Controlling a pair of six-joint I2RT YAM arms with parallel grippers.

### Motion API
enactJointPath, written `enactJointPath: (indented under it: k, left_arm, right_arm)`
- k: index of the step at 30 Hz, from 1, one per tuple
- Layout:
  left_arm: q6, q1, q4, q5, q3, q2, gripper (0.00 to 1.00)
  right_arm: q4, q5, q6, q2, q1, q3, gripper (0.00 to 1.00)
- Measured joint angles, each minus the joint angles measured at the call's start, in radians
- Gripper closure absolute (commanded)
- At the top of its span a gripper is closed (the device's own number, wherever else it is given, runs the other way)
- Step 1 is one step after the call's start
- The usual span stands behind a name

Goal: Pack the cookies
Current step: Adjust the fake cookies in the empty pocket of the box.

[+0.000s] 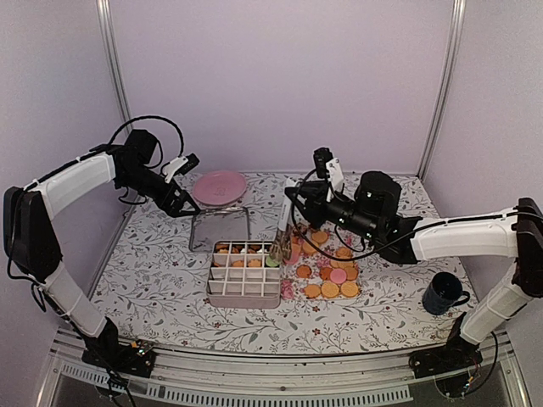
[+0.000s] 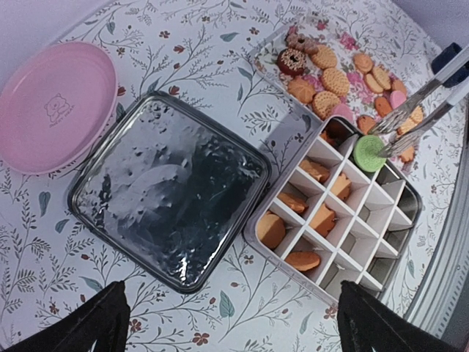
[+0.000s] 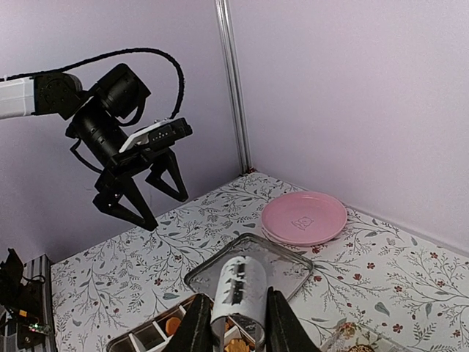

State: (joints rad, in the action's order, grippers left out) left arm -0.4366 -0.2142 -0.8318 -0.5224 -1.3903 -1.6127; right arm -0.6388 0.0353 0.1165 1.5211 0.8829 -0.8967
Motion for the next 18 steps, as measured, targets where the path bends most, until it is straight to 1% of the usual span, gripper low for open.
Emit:
enactJointPath:
  k: [18]
  left_arm:
    - [-0.005,0.000,0.003,0.007,0.006,0.000,0.01]
  right_arm:
    - [-0.018,0.019,0.018,0.058,0.000,-0.055,0.79]
